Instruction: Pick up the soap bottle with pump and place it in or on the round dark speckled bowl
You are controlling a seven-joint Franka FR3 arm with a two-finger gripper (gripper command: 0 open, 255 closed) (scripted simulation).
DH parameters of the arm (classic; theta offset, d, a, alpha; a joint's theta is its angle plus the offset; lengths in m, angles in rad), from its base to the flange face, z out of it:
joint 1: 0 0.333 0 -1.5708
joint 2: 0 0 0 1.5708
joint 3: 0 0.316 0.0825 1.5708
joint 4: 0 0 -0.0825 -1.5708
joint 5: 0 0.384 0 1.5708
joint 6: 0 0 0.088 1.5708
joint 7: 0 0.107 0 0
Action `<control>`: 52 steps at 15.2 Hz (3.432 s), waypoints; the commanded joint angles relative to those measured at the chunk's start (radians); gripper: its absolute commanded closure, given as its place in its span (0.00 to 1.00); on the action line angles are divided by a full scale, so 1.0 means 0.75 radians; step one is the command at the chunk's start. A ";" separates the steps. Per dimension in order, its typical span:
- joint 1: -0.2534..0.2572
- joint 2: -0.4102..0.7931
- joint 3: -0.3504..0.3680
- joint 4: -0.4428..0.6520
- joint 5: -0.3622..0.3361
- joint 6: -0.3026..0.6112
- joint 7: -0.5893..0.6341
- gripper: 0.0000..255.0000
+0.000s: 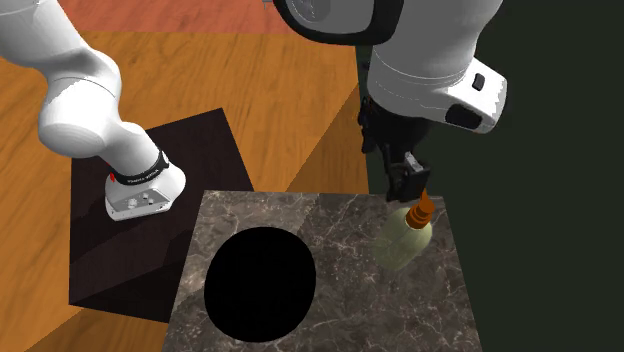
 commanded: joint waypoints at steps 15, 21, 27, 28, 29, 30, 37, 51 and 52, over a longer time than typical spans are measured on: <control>-0.161 0.354 -0.009 0.248 0.256 0.062 -0.198 0.00; -0.161 0.354 -0.009 0.248 0.256 0.062 -0.198 1.00; -0.161 0.354 -0.009 0.248 0.256 0.062 -0.198 1.00; -0.161 0.354 -0.009 0.248 0.256 0.062 -0.199 1.00; -0.161 0.354 -0.009 0.248 0.256 0.062 -0.198 1.00; -0.161 0.354 -0.009 0.248 0.256 0.062 -0.198 1.00; -0.169 0.342 -0.016 0.358 0.243 -0.056 -0.183 1.00; -0.217 0.374 -0.022 0.657 0.255 -0.323 -0.167 1.00; -0.223 0.380 -0.022 0.684 0.258 -0.345 -0.167 1.00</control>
